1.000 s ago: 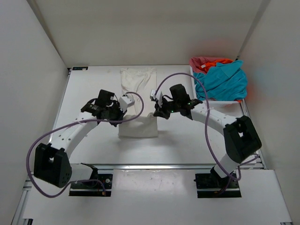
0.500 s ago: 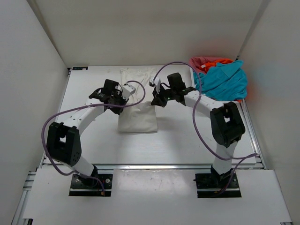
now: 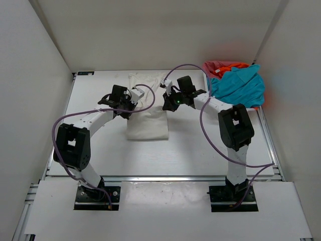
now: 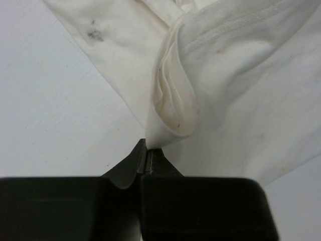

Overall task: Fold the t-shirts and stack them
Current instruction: Fold the folded rectangular tshirt in 1/3 of the way, then grab one side of the 2/3 rectangular tshirt with both arms

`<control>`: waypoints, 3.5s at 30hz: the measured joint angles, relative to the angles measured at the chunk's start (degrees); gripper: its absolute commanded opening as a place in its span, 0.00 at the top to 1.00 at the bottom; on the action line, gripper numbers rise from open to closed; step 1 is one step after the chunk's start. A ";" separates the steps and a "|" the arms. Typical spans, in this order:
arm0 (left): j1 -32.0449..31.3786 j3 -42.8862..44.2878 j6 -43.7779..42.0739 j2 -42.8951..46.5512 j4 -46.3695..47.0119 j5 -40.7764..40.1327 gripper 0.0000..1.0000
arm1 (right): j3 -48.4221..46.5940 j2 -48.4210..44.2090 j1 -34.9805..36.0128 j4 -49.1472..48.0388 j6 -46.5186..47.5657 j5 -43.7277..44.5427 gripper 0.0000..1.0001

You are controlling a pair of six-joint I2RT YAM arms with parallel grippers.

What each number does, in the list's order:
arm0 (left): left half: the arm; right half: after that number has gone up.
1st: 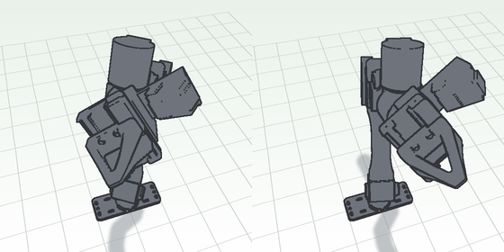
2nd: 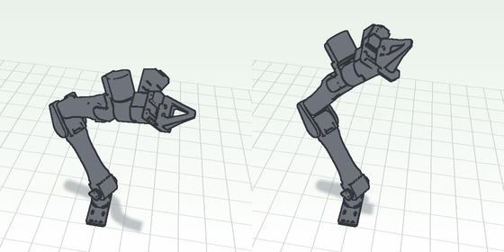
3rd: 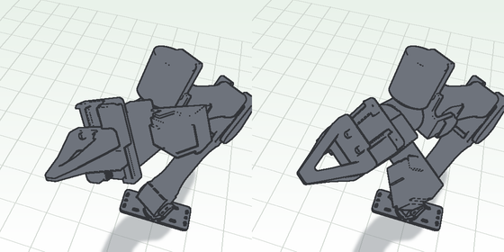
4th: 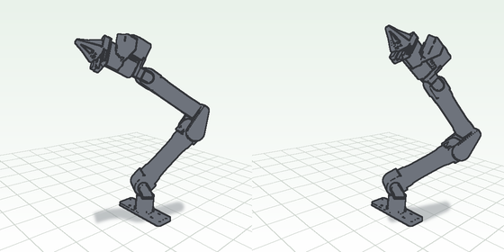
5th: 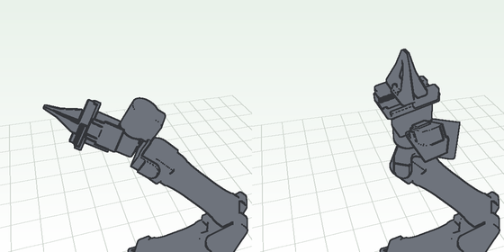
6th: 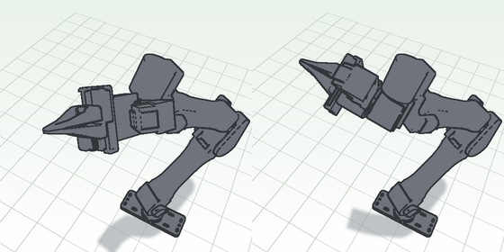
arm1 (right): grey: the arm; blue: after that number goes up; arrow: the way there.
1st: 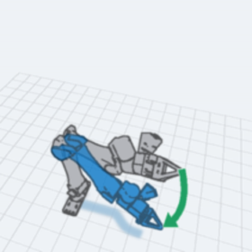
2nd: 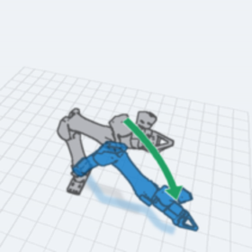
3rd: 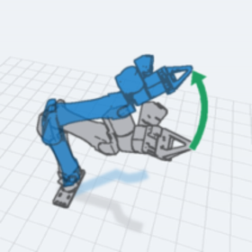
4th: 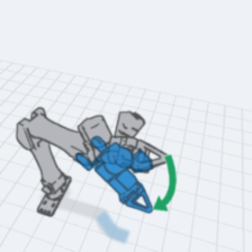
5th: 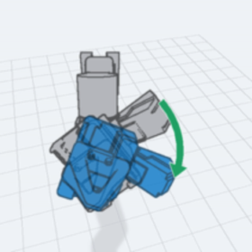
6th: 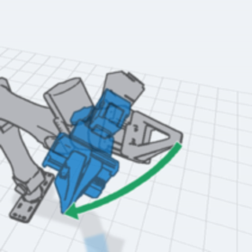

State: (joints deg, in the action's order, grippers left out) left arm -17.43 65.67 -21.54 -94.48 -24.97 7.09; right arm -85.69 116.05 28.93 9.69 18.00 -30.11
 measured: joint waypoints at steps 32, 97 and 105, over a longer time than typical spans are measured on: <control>2.71 6.10 -1.29 -9.11 10.38 -14.86 0.28 | -13.35 12.55 -2.99 4.90 -8.09 12.87 0.66; -14.60 -24.11 -25.77 7.26 12.15 -10.73 1.00 | 22.16 -8.68 9.88 -3.67 17.11 12.37 1.00; -13.68 -23.17 -24.87 7.98 8.24 -7.08 1.00 | 20.85 -8.68 9.44 -0.37 16.83 10.14 1.00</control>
State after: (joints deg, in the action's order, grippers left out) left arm -31.11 42.50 -46.41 -86.50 -16.73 0.01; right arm -64.84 107.37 38.37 9.32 34.83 -19.97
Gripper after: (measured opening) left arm 0.055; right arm 0.114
